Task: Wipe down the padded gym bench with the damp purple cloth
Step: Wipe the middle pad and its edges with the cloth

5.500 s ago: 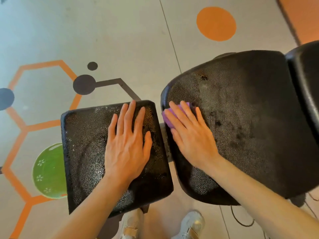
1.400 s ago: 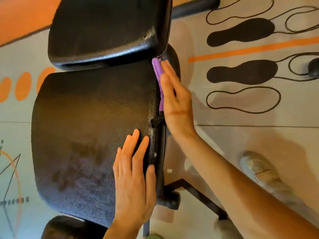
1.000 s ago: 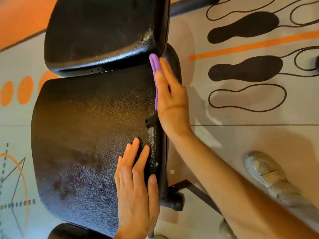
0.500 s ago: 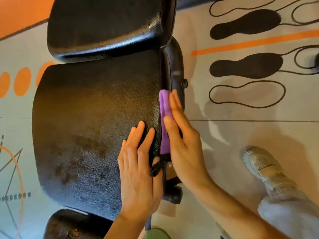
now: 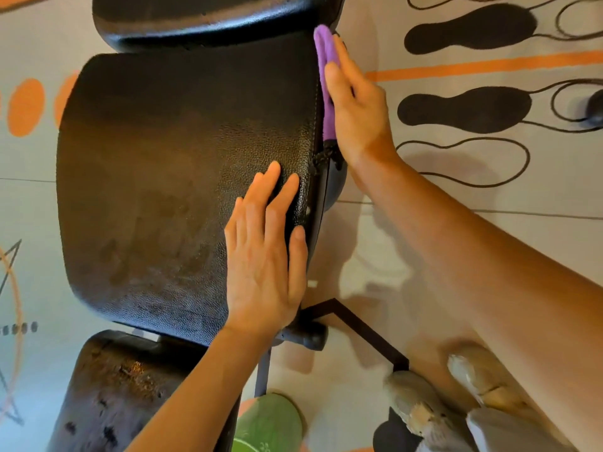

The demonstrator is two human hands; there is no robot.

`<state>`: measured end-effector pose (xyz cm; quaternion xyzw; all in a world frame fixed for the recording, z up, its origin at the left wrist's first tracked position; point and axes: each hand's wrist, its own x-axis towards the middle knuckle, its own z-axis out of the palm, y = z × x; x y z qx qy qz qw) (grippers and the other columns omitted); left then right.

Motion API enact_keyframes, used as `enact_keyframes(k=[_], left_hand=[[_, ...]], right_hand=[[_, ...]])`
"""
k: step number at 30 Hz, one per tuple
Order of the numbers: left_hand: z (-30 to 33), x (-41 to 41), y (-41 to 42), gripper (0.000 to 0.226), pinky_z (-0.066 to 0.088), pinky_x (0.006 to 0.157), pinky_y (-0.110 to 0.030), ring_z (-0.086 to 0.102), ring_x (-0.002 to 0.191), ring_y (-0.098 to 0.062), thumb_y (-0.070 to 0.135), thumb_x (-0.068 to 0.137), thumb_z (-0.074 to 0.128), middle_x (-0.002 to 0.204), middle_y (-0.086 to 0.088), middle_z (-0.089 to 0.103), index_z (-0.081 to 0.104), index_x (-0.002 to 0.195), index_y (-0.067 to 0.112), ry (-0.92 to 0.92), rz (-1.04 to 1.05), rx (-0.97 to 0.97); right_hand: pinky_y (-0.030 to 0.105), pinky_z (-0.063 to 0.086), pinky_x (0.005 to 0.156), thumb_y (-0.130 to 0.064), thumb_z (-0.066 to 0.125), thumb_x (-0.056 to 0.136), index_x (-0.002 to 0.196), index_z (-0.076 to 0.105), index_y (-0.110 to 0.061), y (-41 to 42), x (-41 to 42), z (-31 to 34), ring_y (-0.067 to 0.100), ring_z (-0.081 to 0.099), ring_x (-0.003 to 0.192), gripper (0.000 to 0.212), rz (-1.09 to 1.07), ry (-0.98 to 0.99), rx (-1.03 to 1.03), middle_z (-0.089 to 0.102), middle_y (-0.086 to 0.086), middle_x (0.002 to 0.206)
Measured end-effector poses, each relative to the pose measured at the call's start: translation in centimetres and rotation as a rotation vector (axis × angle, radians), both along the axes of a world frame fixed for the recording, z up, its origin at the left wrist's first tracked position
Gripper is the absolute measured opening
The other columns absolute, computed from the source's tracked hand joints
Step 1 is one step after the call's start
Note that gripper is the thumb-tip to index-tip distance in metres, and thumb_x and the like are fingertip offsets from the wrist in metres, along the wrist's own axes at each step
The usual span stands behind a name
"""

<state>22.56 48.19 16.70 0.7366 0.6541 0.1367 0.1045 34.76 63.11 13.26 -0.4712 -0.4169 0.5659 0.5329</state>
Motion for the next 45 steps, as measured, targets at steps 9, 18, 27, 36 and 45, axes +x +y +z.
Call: enact_keyframes(k=[9,18,27,36,45], left_hand=[[0.5,0.1,0.1,0.049,0.023,0.118,-0.053,0.02,0.152,-0.019,0.022,0.102,0.035,0.162,-0.004,0.024,0.032,0.151,0.016,-0.011,-0.001,-0.019],[0.2,-2.5,-4.6,0.048,0.027,0.113,-0.056,0.022,0.15,-0.02,0.022,0.102,0.032,0.163,-0.004,0.019,0.031,0.15,0.02,-0.007,0.142,-0.024],[-0.6,-2.9,-4.7,0.048,0.027,0.115,-0.055,0.019,0.152,-0.022,0.023,0.102,0.028,0.162,-0.004,0.025,0.036,0.15,0.02,0.007,0.127,-0.003],[-1.1,-2.9,-5.0,0.049,0.024,0.119,-0.049,0.016,0.152,-0.017,0.023,0.101,0.027,0.162,0.002,0.022,0.032,0.15,0.025,0.002,0.121,0.045],[-1.3,-2.9,-5.1,0.05,0.021,0.121,-0.046,0.015,0.153,-0.016,0.021,0.101,0.031,0.163,0.004,0.021,0.031,0.151,0.027,0.004,0.124,0.054]], right_hand=[[0.019,0.032,0.111,-0.011,0.034,0.104,0.147,0.026,0.0,-0.4,0.3,-0.2,0.023,0.035,0.141,0.045,-0.007,-0.061,-0.015,0.038,0.014,0.151],[-0.002,0.038,0.089,-0.016,0.033,0.105,0.149,0.028,-0.007,-1.0,0.1,0.9,0.011,0.041,0.133,0.045,-0.004,-0.1,-0.06,0.041,0.008,0.15],[0.01,0.037,0.106,-0.018,0.037,0.102,0.146,0.031,-0.029,-17.4,-3.5,2.5,-0.013,0.037,0.132,0.045,-0.078,0.113,-0.126,0.04,-0.02,0.146],[0.012,0.037,0.108,-0.023,0.033,0.105,0.149,0.032,-0.018,-10.5,-4.2,0.0,-0.001,0.04,0.135,0.044,-0.265,0.045,-0.066,0.043,-0.01,0.148],[0.005,0.034,0.105,-0.025,0.036,0.102,0.147,0.036,-0.01,-7.9,-4.1,0.9,0.011,0.039,0.139,0.048,-0.285,-0.095,0.007,0.042,0.003,0.151]])
